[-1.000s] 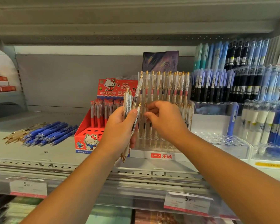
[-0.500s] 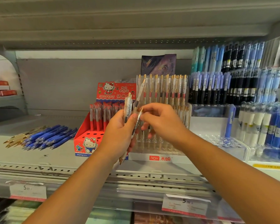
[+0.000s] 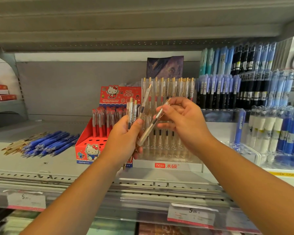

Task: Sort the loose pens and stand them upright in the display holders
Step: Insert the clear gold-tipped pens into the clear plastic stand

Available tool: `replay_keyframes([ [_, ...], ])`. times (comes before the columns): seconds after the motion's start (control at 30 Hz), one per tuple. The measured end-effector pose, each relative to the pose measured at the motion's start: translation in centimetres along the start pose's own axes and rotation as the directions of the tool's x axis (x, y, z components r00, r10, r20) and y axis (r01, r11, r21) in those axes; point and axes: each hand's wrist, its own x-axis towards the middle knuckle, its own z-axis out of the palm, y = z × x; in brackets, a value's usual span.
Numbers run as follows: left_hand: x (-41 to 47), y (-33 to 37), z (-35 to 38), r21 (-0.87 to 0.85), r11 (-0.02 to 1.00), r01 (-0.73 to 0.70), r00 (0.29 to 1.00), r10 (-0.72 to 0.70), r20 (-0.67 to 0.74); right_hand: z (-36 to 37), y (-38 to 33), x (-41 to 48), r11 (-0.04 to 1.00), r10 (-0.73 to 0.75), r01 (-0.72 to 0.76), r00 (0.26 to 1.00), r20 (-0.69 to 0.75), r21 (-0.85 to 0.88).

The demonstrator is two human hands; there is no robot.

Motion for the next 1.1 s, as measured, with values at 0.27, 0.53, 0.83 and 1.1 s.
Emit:
replay_keyframes([
  [0.27, 0.5, -0.4, -0.2, 0.004, 1.000, 0.004, 0.998, -0.004, -0.070, -1.1, 0.6, 1.1, 0.997, -0.074, 0.068, 0.969, -0.234, -0.033],
  [0.53, 0.3, -0.2, -0.2, -0.039, 0.999, 0.019, 1.000, -0.020, -0.020, -0.6, 1.9, 1.1, 0.882, -0.234, 0.153, 0.963, -0.133, -0.445],
  [0.83, 0.2, 0.1, 0.0, -0.074, 0.997, 0.016, 1.000, -0.017, -0.011, 0.1, 2.9, 1.4, 0.734, -0.196, 0.130, 0.980, -0.025, -0.666],
  [1.1, 0.2, 0.1, -0.1, -0.089, 0.996, 0.020, 1.000, -0.019, 0.012, 0.4, 2.7, 1.8, 0.717, -0.133, 0.090, 0.991, -0.009, -0.691],
])
